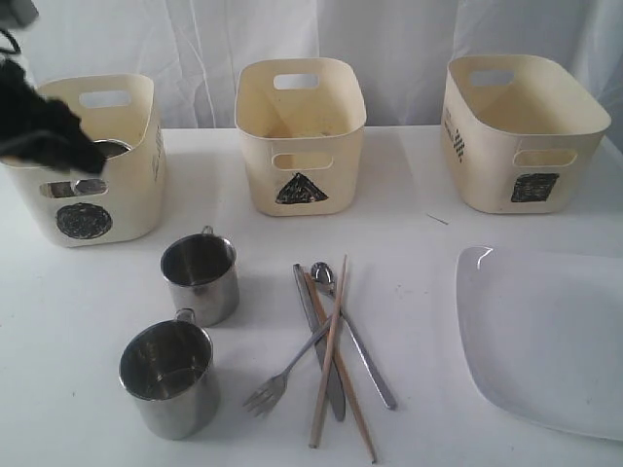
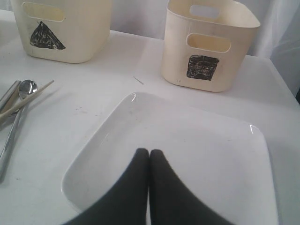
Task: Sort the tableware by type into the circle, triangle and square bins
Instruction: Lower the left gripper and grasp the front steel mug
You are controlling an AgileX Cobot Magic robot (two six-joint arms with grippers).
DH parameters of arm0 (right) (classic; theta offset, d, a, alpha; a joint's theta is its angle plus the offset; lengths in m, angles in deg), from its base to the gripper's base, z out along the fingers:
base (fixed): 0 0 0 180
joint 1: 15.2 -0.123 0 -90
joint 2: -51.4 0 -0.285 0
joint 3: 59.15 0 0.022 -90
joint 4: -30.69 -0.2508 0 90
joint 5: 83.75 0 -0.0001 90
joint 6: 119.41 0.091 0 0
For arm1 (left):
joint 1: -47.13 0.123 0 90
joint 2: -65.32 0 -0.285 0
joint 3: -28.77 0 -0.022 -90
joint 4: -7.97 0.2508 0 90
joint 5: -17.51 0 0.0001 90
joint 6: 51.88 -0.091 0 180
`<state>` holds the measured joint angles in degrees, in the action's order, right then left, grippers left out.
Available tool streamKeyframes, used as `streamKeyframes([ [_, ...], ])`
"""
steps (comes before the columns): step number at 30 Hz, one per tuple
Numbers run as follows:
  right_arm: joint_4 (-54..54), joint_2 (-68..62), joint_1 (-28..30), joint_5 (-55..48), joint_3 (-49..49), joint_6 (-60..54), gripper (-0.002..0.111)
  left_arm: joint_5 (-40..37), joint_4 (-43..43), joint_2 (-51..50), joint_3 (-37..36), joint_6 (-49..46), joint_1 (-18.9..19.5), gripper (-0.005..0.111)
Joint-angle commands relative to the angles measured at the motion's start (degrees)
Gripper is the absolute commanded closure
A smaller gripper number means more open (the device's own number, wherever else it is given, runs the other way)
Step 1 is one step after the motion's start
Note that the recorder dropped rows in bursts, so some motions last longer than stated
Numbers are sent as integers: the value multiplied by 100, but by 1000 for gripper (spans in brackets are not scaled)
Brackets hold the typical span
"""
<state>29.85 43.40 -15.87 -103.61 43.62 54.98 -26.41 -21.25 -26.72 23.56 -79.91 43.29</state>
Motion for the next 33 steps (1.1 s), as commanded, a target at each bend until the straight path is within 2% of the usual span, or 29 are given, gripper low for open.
streamKeyframes([
  [1, 45, 21, -40, 17, 1, 7, 108, -1345, -528, -148, -763, 118, -30, 58],
  [6, 45, 21, -40, 17, 1, 7, 108, -925, -1041, -321, -1754, -704, -30, 58],
  [12, 45, 21, -40, 17, 1, 7, 108, 47, -1987, -374, -2593, -1780, -30, 58],
  [21, 45, 21, -40, 17, 1, 7, 108, 877, -2169, -545, -3072, -2598, -30, 58],
  [27, 45, 21, -40, 17, 1, 7, 108, 1299, -2178, -831, -3125, -2539, -30, 59],
  [28, 45, 21, -40, 17, 1, 7, 108, 1341, -2196, -842, -3125, -2495, -30, 61],
  [30, 45, 21, -40, 17, 1, 7, 108, 1368, -2194, -831, -3125, -2424, -30, 75],
  [33, 45, 21, -40, 17, 1, 7, 108, 1214, -2088, -744, -3125, -2424, -30, 103],
])
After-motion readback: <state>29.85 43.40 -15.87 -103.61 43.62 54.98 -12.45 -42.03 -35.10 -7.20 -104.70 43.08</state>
